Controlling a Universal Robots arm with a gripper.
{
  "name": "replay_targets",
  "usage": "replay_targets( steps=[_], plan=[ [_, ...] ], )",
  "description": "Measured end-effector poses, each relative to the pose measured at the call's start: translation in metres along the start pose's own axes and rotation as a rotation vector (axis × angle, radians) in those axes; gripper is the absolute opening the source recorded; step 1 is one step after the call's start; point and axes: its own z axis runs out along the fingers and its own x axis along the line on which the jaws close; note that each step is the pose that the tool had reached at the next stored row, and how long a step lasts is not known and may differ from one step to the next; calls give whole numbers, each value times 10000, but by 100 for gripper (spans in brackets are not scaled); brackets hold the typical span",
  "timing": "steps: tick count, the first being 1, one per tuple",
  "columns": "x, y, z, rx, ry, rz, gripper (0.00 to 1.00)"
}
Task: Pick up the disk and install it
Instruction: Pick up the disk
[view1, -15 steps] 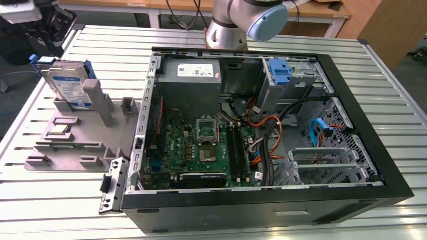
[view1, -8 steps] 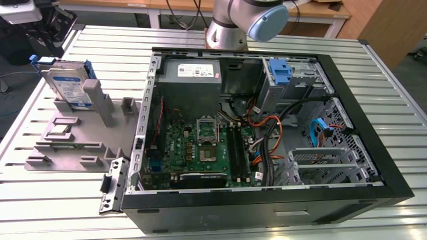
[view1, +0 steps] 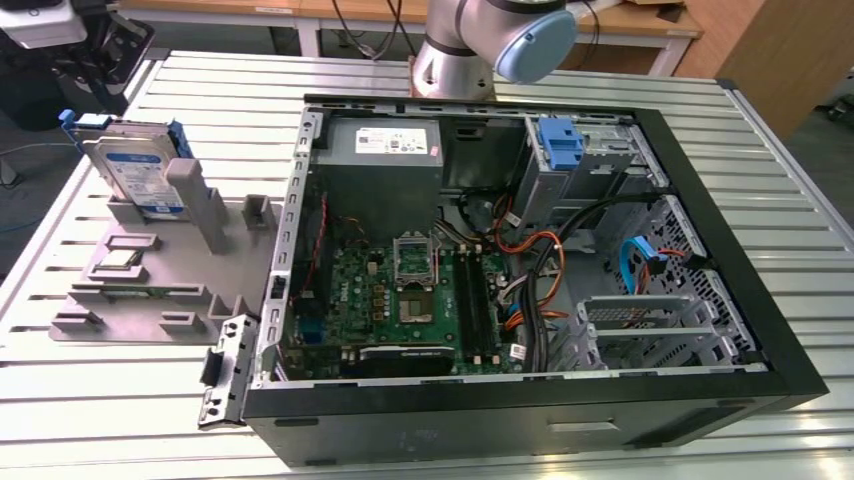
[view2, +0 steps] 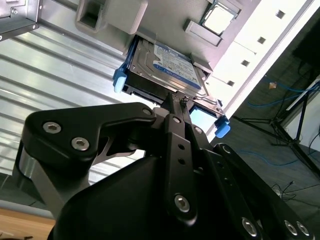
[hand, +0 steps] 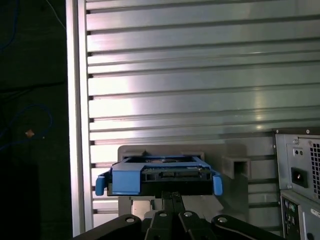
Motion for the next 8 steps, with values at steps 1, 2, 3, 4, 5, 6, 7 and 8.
replay_targets(
  steps=[1,2,3,4,5,6,7,8],
  plan=[
    [0,0,-1,6,9,-142,11],
    [0,0,-1,12,17,-287,11],
    [0,0,-1,18,26,-443,11],
    [0,0,-1,23,33,-590,11],
    [0,0,-1,28,41,-711,11],
    [0,0,-1,30,44,-767,11],
    [0,0,-2,31,45,-770,11],
    [0,0,-2,31,45,-772,11]
  ],
)
